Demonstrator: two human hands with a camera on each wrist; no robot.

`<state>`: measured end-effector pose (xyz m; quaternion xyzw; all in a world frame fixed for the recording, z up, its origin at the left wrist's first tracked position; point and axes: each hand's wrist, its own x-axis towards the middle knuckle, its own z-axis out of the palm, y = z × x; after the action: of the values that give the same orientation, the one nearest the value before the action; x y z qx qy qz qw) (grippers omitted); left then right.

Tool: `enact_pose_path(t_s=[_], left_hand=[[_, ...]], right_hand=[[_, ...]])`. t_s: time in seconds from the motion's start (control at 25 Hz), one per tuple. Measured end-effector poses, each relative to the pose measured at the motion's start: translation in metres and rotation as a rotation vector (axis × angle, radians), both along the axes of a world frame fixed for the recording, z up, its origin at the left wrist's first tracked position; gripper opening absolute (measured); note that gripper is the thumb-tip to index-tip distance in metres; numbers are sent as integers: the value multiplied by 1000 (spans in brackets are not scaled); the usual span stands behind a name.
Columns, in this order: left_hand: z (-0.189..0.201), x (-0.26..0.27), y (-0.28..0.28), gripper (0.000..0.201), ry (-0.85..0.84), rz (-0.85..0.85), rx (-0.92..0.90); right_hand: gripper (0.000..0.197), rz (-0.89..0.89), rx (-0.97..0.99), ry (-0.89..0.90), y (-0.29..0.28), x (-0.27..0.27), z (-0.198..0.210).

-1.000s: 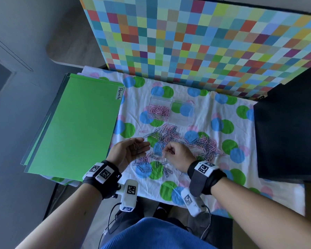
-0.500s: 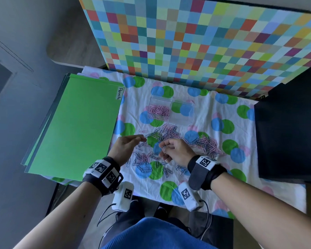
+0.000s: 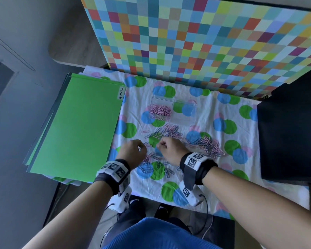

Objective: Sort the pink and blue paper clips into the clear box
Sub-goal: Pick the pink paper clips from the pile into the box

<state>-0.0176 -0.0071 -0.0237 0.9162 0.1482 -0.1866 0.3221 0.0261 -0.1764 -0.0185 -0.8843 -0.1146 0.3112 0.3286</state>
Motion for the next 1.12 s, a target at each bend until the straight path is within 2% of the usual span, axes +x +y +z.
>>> enact_pose_path(t_s=[0.08, 0.16, 0.24, 0.44, 0.64, 0.76, 0.84, 0.88, 0.96, 1.04, 1.12], left_hand=[[-3, -5, -4, 15, 18, -131, 177], [-7, -8, -4, 19, 35, -145, 216], [-7, -7, -4, 15, 19, -137, 201], [-10, -16, 4, 23, 12, -168, 181], [-14, -18, 3, 11, 10, -161, 184], [-13, -18, 7, 10, -39, -108, 129], [-10, -18, 10, 8, -94, -54, 72], [-8, -18, 11, 6, -117, -15, 42], [-3, -16, 14, 3, -140, 98, -23], [-2, -14, 18, 8, -114, 228, -157], [-1, -11, 21, 17, -38, 374, -398]], right_hand=[[14, 158, -64, -64, 4, -1, 3], [17, 279, -107, -140, 11, -2, 5], [16, 350, -151, -199, 18, -4, 5], [5, 391, -187, -231, 27, -8, -2], [16, 426, -241, -265, 27, -11, -5], [19, 429, -221, -303, 24, -14, -8], [15, 437, -221, -302, 24, -13, -10], [12, 434, -219, -294, 25, -12, -11], [18, 418, -203, -255, 25, -11, -10], [10, 389, -213, -221, 24, -12, -6], [5, 281, -197, -167, 21, -12, -1]])
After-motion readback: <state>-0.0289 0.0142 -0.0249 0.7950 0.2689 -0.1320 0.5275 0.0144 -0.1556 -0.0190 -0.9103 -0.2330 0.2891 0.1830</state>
